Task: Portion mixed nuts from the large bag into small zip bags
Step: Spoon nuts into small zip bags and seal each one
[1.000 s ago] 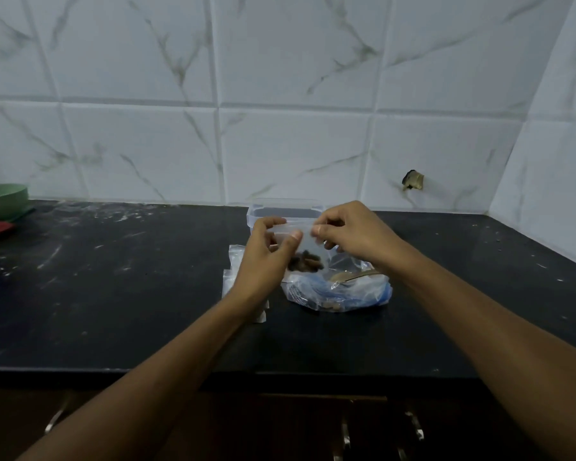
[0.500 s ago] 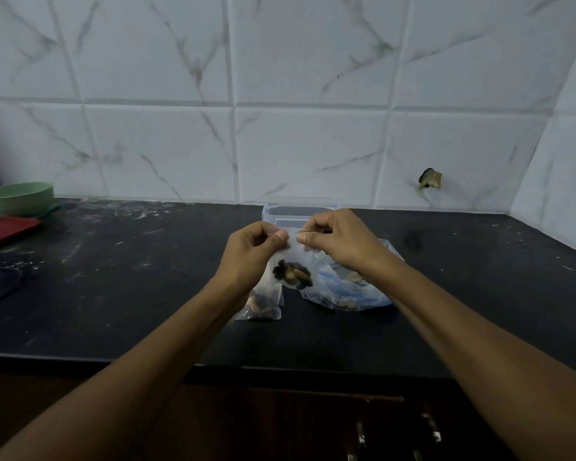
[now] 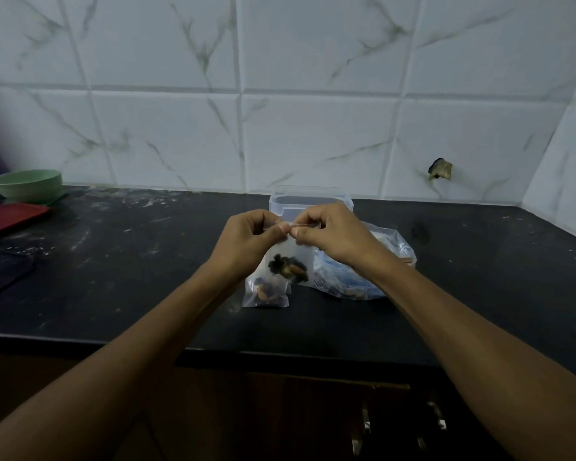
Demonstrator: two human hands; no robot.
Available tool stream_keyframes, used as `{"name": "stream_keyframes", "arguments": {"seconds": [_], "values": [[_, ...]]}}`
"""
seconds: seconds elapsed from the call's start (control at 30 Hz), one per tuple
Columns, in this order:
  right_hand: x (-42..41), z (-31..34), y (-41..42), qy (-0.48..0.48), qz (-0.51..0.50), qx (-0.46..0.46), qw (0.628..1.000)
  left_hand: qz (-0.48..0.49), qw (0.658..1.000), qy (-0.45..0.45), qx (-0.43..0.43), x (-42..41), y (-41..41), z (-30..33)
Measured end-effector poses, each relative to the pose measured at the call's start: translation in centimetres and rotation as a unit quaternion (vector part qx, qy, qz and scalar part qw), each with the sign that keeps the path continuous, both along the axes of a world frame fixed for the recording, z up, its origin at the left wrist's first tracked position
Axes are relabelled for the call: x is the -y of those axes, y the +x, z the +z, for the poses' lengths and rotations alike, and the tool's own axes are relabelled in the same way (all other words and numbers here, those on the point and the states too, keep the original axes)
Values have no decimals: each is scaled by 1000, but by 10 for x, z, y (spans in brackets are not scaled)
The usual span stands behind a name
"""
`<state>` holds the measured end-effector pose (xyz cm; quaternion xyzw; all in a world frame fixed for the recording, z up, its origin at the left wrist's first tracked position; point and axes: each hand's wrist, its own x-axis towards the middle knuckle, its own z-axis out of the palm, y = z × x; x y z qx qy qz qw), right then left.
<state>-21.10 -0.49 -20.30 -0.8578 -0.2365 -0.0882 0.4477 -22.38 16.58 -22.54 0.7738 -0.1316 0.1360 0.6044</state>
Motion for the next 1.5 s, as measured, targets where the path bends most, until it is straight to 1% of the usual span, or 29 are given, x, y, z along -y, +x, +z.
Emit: {"name": "stream_keyframes", "arguments": {"seconds": [0.17, 0.33, 0.5, 0.63, 0.77, 0.9, 1.03, 1.13, 1.3, 1.4, 1.5], "values": [[-6, -8, -1, -5, 12, -13, 1000, 22, 999, 34, -6, -8, -2, -6], [-10, -20, 2, 15, 2, -41, 999, 0, 999, -11, -41, -22, -3, -17], [-14, -31, 0, 21, 14, -69, 997, 11, 997, -22, -75, -37, -4, -33], [-21, -41, 8, 15, -6, -71, 997, 18, 994, -27, -102, -42, -3, -41], [-25, -47, 8, 33, -11, -113, 993, 9, 988, -44, -147, -44, -4, -43], [-27, -55, 9, 43, -10, -139, 989, 22, 987, -40, -153, -45, -1, -47], [-28, -61, 13, 20, -38, -126, 991, 50, 987, -34, -148, -46, 2, -53], [-30, -65, 12, -9, -57, -133, 989, 74, 988, 4, -138, -46, 5, -57], [-31, -71, 3, -95, -18, -150, 984, 112, 984, 58, -126, -44, 11, -62], [-33, -78, 4, -147, -27, -115, 982, 117, 984, 80, -110, -42, 12, -64], [-34, -82, 5, -167, -37, -87, 981, 122, 981, 115, -102, -44, 13, -66]]}}
